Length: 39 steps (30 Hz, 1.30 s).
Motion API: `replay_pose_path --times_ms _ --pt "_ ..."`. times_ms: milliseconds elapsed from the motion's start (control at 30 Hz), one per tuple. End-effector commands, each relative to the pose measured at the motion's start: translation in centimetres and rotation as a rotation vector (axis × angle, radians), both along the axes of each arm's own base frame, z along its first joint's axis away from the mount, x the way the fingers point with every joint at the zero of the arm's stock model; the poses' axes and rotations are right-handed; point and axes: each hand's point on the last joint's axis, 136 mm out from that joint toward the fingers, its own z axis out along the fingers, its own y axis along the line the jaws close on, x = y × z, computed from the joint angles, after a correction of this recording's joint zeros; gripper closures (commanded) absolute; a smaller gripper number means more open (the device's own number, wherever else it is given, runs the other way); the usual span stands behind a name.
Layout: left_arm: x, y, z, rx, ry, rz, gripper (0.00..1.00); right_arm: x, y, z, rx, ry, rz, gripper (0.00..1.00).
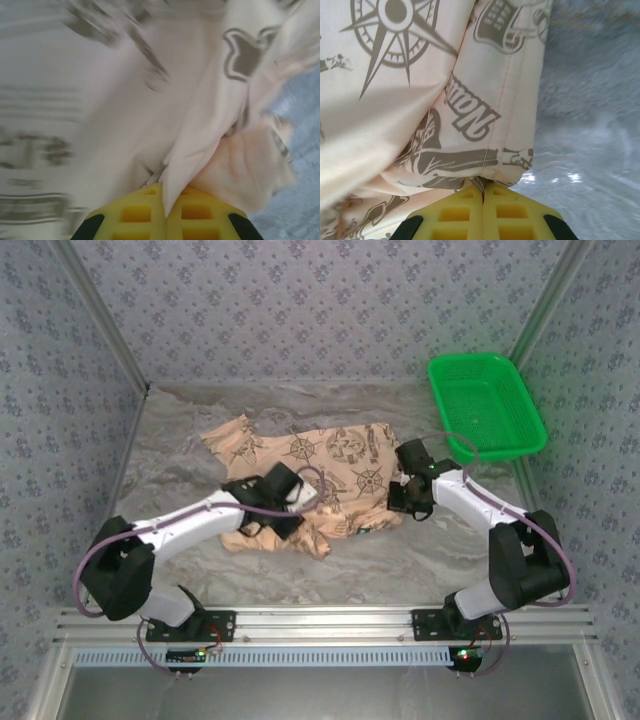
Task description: Fold the inside-out t-shirt
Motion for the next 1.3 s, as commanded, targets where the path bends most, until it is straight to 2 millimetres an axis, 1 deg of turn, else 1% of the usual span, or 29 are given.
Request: replay_pose_path --times_ms 0,33,67,100,167,200,267,333,367,433,500,567,633,667,700,733,767,800,833,867,900,933,967,1000,1067,1100,1167,1267 --pt "0.9 1.3 1.4 0.021 -0.015 -0.103 1.0 -0.2 -2.3 -0.3 -0.152 0.032 0.048 0.87" --pt "0.8 1.4 0.9 0.007 0.011 -0.139 0.98 0.0 -1.9 -0.4 -0.133 0.034 0.065 0.78" --pt "1.0 1.5 0.2 -0.003 0.035 -0.153 0.94 0.2 -1.5 -0.3 -0.101 0.035 0.08 0.71" --pt "1.1 1.5 -0.4 -0.016 0.056 -0.165 0.89 0.4 -1.3 -0.2 -0.067 0.034 0.088 0.67" --pt "2.1 1.0 -1.1 -0.045 0.072 -0.124 0.68 0.7 -0.5 0.2 0.062 0.034 0.112 0.61" --pt "2.6 0.8 -1.2 -0.054 0.073 -0.096 0.62 0.7 -0.6 0.4 0.115 0.043 0.097 0.59" --pt "3.8 0.6 -1.1 -0.067 0.054 -0.021 0.59 1.0 -1.8 0.5 0.178 0.055 0.05 0.56" --pt "4.5 0.8 -0.6 -0.074 0.03 0.044 0.59 1.4 -2.6 0.4 0.218 0.048 0.024 0.54" --pt "4.6 1.0 0.0 -0.077 0.019 0.072 0.59 1.5 -2.7 0.2 0.25 0.048 0.015 0.53" --pt "3.7 1.0 1.2 -0.097 0.014 0.09 0.58 1.7 -2.6 -0.3 0.319 0.069 0.002 0.52" --pt "2.1 0.9 2.0 -0.138 0.053 0.121 0.56 1.6 -2.1 -1.2 0.376 0.117 -0.009 0.52" --pt "-0.7 0.0 2.1 -0.204 0.15 0.132 0.55 1.1 -1.3 -2.3 0.415 0.171 -0.01 0.53" --pt "-2.8 -0.3 1.2 -0.246 0.23 0.194 0.54 0.4 -1.0 -3.4 0.419 0.207 -0.01 0.54" --pt "-3.5 -0.2 0.4 -0.26 0.263 0.245 0.53 0.0 -1.0 -3.9 0.423 0.219 -0.01 0.54" --pt "-3.9 0.1 -0.3 -0.27 0.288 0.301 0.51 -0.4 -0.9 -4.2 0.428 0.235 -0.011 0.54" --pt "-4.1 0.7 -1.3 -0.265 0.309 0.365 0.51 -0.1 -0.7 -4.5 0.439 0.222 -0.001 0.59" --pt "-4.0 1.3 -2.2 -0.254 0.314 0.431 0.5 0.1 -0.3 -4.4 0.463 0.216 0.017 0.72" --pt "-3.8 1.9 -3.0 -0.238 0.313 0.484 0.48 0.2 0.0 -4.2 0.477 0.209 0.026 0.81" --pt "-3.4 1.9 -3.5 -0.246 0.317 0.509 0.48 0.6 0.2 -3.7 0.479 0.19 0.032 0.92" --pt "-3.0 1.7 -3.8 -0.26 0.323 0.53 0.48 1.1 0.2 -3.2 0.471 0.16 0.037 0.99" --pt "-2.6 1.7 -4.0 -0.263 0.325 0.546 0.49 1.5 0.2 -2.6 0.455 0.13 0.041 1.0" --pt "-2.0 1.5 -4.0 -0.267 0.323 0.549 0.52 2.0 0.0 -1.9 0.433 0.094 0.041 1.0" --pt "-1.4 1.4 -3.9 -0.262 0.311 0.542 0.59 2.6 -0.2 -0.8 0.406 0.048 0.045 1.0" --pt "-0.8 1.5 -3.7 -0.254 0.29 0.538 0.71 3.1 -0.6 0.2 0.377 0.011 0.042 1.0" --pt "0.7 2.6 -3.3 -0.216 0.232 0.544 0.98 4.1 -1.9 2.3 0.298 -0.076 0.014 1.0" --pt "1.2 3.0 -2.8 -0.214 0.212 0.53 1.0 4.5 -2.5 3.3 0.267 -0.11 -0.003 1.0" --pt "2.3 4.4 -1.6 -0.187 0.144 0.495 1.0 5.2 -4.1 5.3 0.189 -0.18 -0.04 1.0" --pt "3.1 6.1 0.5 -0.15 0.014 0.41 1.0 5.8 -6.0 7.0 0.098 -0.239 -0.083 1.0"
